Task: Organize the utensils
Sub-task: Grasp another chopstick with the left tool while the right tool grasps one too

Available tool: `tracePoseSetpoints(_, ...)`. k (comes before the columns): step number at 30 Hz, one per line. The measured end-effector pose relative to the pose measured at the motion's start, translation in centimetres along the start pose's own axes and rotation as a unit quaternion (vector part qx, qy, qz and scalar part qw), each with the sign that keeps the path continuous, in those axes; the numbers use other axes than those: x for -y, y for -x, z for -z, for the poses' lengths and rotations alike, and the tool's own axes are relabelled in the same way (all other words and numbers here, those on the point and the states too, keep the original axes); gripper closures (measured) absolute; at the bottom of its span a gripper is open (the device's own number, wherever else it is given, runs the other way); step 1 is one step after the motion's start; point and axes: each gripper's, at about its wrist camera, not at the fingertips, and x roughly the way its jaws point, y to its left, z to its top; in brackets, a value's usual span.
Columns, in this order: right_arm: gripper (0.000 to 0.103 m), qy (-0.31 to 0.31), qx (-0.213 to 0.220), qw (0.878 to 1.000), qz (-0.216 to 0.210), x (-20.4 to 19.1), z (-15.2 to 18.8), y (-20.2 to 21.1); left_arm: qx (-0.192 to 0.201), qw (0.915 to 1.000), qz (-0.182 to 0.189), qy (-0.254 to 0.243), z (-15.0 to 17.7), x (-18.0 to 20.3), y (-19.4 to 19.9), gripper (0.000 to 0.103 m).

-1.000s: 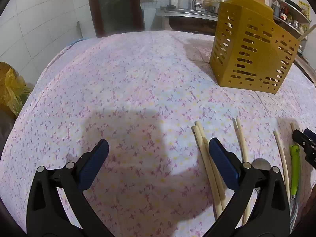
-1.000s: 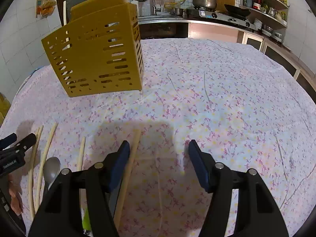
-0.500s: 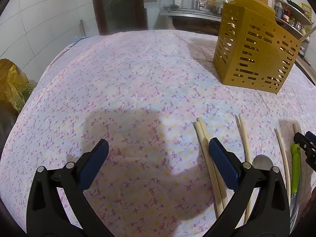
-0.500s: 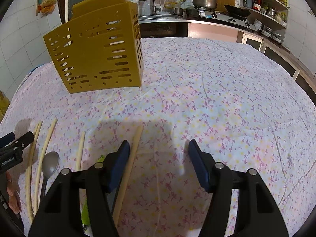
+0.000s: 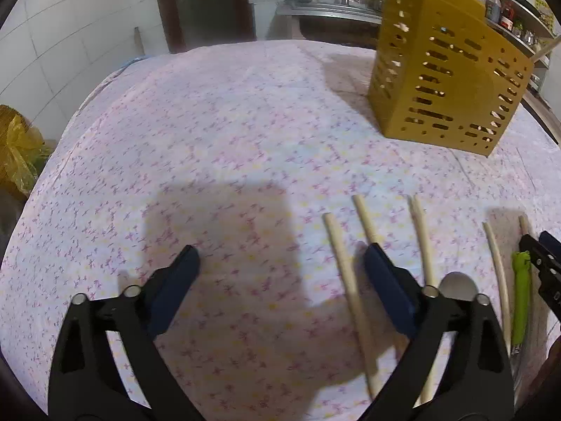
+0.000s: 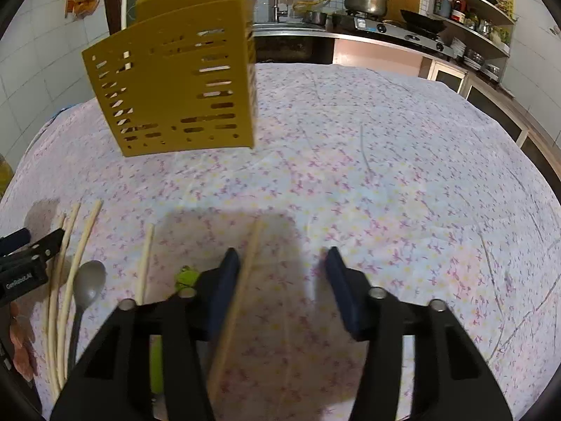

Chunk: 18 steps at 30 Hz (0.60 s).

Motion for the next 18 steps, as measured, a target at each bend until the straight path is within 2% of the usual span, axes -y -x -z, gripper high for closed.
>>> tracePoseSetpoints(3, 0.068, -0.003, -0.01, 1.0, -0.003, -0.3, -0.2, 0.1, -0.007, 0.9999, 0.011, -0.005, -0.3, 0.6, 0.1, 0.034)
tracePoseSetpoints(5, 0.074, -0.01, -0.015, 1.0, -0.006, -0.5, -0.4, 0.1, -0.013, 0.9998, 0.015, -0.002, -0.7, 0.8, 0.2, 0.052)
tracePoseSetpoints(6, 0.078, -0.012, -0.015, 1.0, -0.005, -0.7, -0.6, 0.0, -0.018, 0.9997, 0.017, -0.001, -1.0, 1.0, 0.1, 0.057)
tracePoseSetpoints(8, 0.085, -0.014, -0.014, 1.0, -0.002, -0.8, -1.0, -0.3, -0.024, 0.9995, 0.019, 0.001, -1.5, 1.2, -0.1, 0.073)
tracePoseSetpoints(10, 0.093, -0.021, -0.014, 1.0, -0.002, -0.9, -1.4, -0.6, -0.031, 0.9993, 0.022, 0.004, -2.1, 1.5, -0.4, 0.084)
tracePoseSetpoints(11, 0.094, -0.022, -0.014, 1.0, -0.004, -0.7, -1.5, -0.7, -0.033, 0.9992, 0.024, 0.005, -2.3, 1.6, -0.4, 0.09)
tracePoseSetpoints(13, 0.096, -0.029, -0.014, 0.999, -0.009, -0.6, -1.9, -0.8, -0.036, 0.9989, 0.029, 0.007, -2.5, 1.6, -0.5, 0.096)
tracePoseSetpoints(18, 0.097, -0.044, 0.007, 0.999, -0.015, 0.2, -2.1, 0.1, -0.03, 0.9983, 0.044, 0.024, -2.7, 1.2, -0.2, 0.097)
